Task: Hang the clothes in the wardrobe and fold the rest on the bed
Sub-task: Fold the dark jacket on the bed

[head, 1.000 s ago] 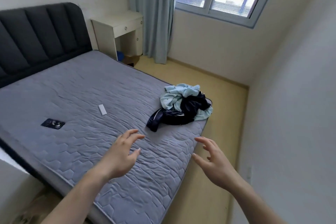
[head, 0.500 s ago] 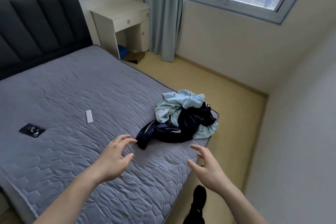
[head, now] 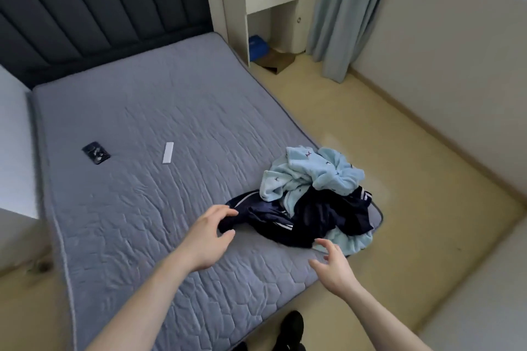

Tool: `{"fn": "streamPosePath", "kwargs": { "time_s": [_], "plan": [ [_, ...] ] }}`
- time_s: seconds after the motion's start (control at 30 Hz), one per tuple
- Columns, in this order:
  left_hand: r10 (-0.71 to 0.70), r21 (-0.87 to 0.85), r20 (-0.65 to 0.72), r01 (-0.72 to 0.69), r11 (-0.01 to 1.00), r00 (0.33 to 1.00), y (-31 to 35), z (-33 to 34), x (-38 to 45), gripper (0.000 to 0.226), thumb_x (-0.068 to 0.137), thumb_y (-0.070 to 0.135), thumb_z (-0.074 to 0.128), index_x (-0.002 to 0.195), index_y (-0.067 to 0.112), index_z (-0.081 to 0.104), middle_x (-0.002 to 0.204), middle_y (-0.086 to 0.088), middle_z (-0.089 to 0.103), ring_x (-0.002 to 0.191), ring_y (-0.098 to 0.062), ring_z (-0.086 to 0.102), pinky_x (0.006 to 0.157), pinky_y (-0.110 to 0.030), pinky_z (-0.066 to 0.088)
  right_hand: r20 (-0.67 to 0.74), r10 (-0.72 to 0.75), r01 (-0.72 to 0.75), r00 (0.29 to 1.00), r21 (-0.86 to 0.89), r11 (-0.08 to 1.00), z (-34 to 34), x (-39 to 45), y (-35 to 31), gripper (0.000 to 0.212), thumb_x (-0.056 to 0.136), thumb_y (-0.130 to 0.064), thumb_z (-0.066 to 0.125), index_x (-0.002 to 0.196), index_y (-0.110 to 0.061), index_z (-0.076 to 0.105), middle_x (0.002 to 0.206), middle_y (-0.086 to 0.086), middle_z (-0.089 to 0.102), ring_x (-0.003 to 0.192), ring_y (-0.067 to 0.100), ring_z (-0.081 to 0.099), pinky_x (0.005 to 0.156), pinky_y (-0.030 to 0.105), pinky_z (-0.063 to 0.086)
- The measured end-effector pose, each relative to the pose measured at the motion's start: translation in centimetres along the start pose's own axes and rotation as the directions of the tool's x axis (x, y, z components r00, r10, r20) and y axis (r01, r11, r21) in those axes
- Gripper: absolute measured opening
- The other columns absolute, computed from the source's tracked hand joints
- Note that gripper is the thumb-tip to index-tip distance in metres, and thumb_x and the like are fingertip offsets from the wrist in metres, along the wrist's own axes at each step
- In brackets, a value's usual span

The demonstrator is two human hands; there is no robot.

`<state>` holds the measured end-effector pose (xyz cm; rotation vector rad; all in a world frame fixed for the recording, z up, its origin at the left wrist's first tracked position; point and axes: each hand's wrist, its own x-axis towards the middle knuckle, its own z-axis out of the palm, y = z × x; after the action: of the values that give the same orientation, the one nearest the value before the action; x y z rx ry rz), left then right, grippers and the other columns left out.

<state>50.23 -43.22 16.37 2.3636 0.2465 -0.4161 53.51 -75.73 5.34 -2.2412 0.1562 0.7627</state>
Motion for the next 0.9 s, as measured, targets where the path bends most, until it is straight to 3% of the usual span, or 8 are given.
{"fn": "streamPosePath", "kwargs": {
  "time_s": [0.17,0.23,0.37,0.57,0.67,0.77,0.8,0.9],
  "plan": [
    [-0.036,0.011,0.048,0.036,0.999,0.998,1.1,3.1,3.0,0.041,0.101,0.024,0.059,0.141,0.030,0.054,0.152,0.013,0.039,0.139,-0.005,0.039,0.115,-0.021,0.027,0.000,0.053,-0.053,0.999,-0.041,0.998,-2.9,5.4,2.5,0.060,0.095,-0.027,0.063,0.151,-0.026,0.041,0.149,0.000,0.042,0.080,-0.002,0.053,0.067,0.017,0.044],
    [-0.066,0.032,0.065,0.064,0.997,0.996,1.0,4.7,4.4,0.041,0.101,0.024,0.058,0.142,0.028,0.054,0.153,0.011,0.039,0.141,-0.008,0.039,0.116,-0.021,0.025,-0.001,0.062,-0.062,0.998,-0.054,0.997,-3.9,7.8,3.3,0.063,0.095,-0.028,0.064,0.153,-0.026,0.039,0.152,0.002,0.041,0.083,-0.002,0.053,0.076,0.024,0.046],
    [-0.186,0.031,0.114,0.184,0.982,0.976,0.4,7.4,6.4,0.039,0.102,0.027,0.057,0.140,0.031,0.053,0.152,0.015,0.037,0.141,-0.008,0.039,0.111,-0.018,0.024,0.068,0.122,-0.113,0.990,-0.116,0.987,-5.7,13.5,4.8,0.072,0.095,-0.025,0.064,0.158,-0.023,0.031,0.157,0.006,0.032,0.107,0.019,0.062,0.090,0.037,0.054],
    [-0.426,-0.007,0.091,0.428,0.904,0.900,-1.8,11.6,11.6,0.032,0.101,0.035,0.058,0.130,0.047,0.050,0.143,0.026,0.036,0.105,-0.019,0.066,0.083,-0.016,0.039,0.151,0.231,-0.192,0.961,-0.237,0.952,-6.2,27.3,8.4,0.080,0.094,-0.030,0.067,0.162,-0.020,0.027,0.167,0.012,0.020,0.144,0.030,0.044,0.115,0.042,0.041],
    [-0.482,-0.058,0.068,0.485,0.872,0.874,-2.7,14.3,15.1,0.031,0.101,0.035,0.059,0.128,0.048,0.051,0.139,0.030,0.037,0.082,-0.009,0.066,0.073,-0.008,0.038,0.260,0.334,-0.285,0.906,-0.209,0.936,-4.9,33.7,10.4,0.064,0.093,-0.025,0.067,0.154,-0.020,0.046,0.151,0.017,0.049,0.140,0.020,0.044,0.114,0.039,0.043],
    [-0.505,-0.095,0.091,0.513,0.853,0.858,-2.8,17.3,17.7,0.031,0.101,0.034,0.059,0.129,0.046,0.053,0.137,0.031,0.038,0.088,0.000,0.062,0.077,-0.012,0.039,0.314,0.415,-0.401,0.854,-0.110,0.909,-3.2,37.9,12.4,0.051,0.091,-0.013,0.069,0.141,-0.020,0.062,0.110,0.012,0.071,0.098,0.019,0.065,0.096,0.033,0.056],
    [-0.503,-0.107,0.090,0.510,0.853,0.860,-2.8,18.2,18.3,0.031,0.101,0.033,0.059,0.129,0.045,0.054,0.137,0.032,0.039,0.091,0.004,0.058,0.082,-0.014,0.038,0.312,0.419,-0.420,0.852,-0.070,0.905,-2.5,39.1,13.0,0.050,0.092,-0.011,0.070,0.141,-0.020,0.063,0.108,0.011,0.073,0.097,0.021,0.069,0.092,0.032,0.056],
    [-0.505,-0.145,0.080,0.512,0.847,0.859,-2.9,20.3,19.6,0.031,0.102,0.031,0.058,0.130,0.044,0.053,0.136,0.033,0.039,0.118,0.008,0.044,0.099,-0.017,0.032,0.294,0.466,-0.507,0.835,0.081,0.858,-1.0,41.9,14.0,0.061,0.094,-0.018,0.075,0.150,-0.013,0.051,0.139,0.013,0.063,0.127,0.030,0.061,0.102,0.035,0.047]
  ]
}}
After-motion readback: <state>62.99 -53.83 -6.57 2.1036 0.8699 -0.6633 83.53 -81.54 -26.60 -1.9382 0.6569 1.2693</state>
